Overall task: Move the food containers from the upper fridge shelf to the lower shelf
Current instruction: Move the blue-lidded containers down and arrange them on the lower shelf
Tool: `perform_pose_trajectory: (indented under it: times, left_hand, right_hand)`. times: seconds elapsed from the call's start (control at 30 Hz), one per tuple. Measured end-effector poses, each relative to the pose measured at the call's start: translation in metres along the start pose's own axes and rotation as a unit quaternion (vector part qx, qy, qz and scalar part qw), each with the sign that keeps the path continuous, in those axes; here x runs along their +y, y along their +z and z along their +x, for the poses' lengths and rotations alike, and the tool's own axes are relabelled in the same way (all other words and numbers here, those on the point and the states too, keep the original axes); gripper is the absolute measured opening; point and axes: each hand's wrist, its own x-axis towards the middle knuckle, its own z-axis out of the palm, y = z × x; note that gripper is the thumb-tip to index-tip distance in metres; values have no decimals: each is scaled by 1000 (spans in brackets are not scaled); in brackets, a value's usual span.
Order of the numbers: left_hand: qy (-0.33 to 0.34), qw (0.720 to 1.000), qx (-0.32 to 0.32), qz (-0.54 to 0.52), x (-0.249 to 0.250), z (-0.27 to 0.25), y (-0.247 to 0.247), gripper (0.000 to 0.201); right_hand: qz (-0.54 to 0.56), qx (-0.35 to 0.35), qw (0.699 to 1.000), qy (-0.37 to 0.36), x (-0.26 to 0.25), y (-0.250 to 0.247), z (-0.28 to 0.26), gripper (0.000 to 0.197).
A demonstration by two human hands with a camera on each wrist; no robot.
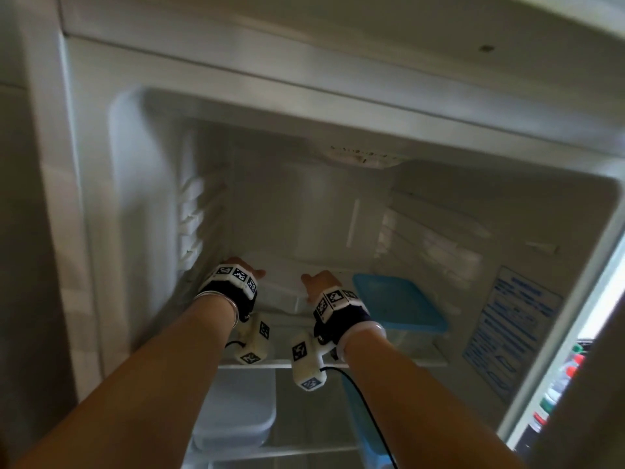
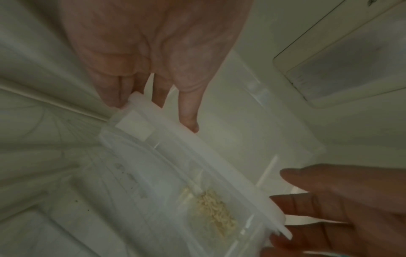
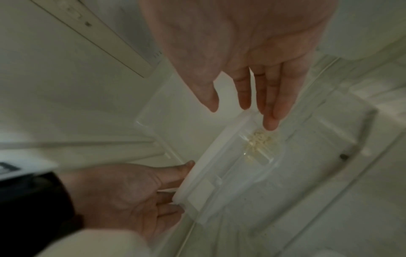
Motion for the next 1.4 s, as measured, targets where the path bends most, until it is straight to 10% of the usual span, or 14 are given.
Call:
perform_pose_trajectory:
  times: [0.3, 1.13, 1.4]
  left_hand:
    - [-3, 998, -45, -44, 0, -5, -5, 68]
    - [-82, 974, -50, -206, -16, -84, 11, 72]
    - [-66, 968, -48, -238, -24, -115, 9, 80]
  right_hand:
    - [61, -18, 996, 60, 9, -7, 9, 70]
    - [13, -19, 999, -23, 19, 9, -53, 60]
    - [155, -2, 988, 19, 26, 10, -88, 52]
